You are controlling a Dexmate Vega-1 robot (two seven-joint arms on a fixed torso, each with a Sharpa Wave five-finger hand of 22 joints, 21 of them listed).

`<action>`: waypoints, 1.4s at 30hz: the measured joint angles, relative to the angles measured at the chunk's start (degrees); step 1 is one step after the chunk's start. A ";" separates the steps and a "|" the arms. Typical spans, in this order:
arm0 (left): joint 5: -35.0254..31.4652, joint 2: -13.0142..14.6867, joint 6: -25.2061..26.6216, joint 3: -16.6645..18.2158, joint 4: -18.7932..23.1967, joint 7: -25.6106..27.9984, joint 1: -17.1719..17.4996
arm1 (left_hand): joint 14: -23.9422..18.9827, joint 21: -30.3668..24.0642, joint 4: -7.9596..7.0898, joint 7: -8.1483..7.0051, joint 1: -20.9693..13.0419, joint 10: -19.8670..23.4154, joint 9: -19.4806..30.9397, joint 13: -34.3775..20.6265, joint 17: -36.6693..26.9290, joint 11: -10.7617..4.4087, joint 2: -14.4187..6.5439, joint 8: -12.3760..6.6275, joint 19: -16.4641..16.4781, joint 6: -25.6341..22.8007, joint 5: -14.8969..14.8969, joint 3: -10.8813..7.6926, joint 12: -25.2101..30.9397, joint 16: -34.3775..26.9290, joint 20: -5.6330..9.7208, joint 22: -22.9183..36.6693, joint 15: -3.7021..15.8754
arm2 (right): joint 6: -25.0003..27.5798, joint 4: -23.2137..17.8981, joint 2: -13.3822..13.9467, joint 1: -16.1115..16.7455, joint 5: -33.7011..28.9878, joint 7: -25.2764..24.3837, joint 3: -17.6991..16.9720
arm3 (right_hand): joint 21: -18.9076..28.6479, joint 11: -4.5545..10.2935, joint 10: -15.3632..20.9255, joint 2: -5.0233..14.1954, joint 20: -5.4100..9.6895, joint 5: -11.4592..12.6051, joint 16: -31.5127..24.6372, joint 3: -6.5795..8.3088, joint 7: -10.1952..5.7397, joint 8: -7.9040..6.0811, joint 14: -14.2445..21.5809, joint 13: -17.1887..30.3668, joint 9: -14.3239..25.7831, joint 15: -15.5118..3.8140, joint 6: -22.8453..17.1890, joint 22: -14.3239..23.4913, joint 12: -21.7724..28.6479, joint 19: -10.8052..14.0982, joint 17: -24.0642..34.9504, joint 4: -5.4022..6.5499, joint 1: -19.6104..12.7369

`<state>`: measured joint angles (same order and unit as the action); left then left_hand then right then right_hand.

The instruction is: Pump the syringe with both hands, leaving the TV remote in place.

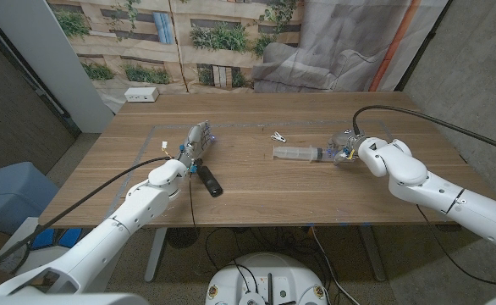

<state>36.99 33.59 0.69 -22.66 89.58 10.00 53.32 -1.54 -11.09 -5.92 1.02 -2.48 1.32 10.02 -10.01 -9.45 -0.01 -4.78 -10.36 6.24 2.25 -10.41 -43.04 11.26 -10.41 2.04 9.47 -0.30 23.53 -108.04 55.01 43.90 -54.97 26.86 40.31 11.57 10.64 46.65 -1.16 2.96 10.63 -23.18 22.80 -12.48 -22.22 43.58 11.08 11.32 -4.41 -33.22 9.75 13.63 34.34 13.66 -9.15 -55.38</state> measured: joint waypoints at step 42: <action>-0.85 3.16 3.29 1.24 5.02 2.10 1.02 | 0.00 0.00 -0.23 0.00 0.22 -0.01 -0.02 0.01 0.00 0.00 -0.24 -0.04 -0.01 0.00 0.00 -0.23 0.00 0.27 0.00 0.00 0.00 | 2.93 -8.00 1.96 7.64 5.30 -13.32 -7.05 | 0.00 -1.31 5.60 0.55 0.41 -0.93 0.38 -0.85 2.45 -1.31 4.80 -0.05 -0.20 -1.14 -7.13 -0.02 -1.05 1.22 -0.68 0.09 0.55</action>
<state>36.14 36.75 3.98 -21.42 94.60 12.10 54.33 -1.54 -11.09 -6.15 1.02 -2.25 1.31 10.00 -10.01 -9.45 0.00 -5.01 -10.41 6.23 2.25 -10.41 -43.28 11.26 -10.14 2.04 9.47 -0.29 26.47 -116.05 56.97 51.54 -49.67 13.54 33.26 11.57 9.33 52.25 -0.61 3.37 9.69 -22.80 21.95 -10.03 -23.53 48.37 11.03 11.12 -5.55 -40.35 9.73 12.58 35.56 12.99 -9.06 -54.83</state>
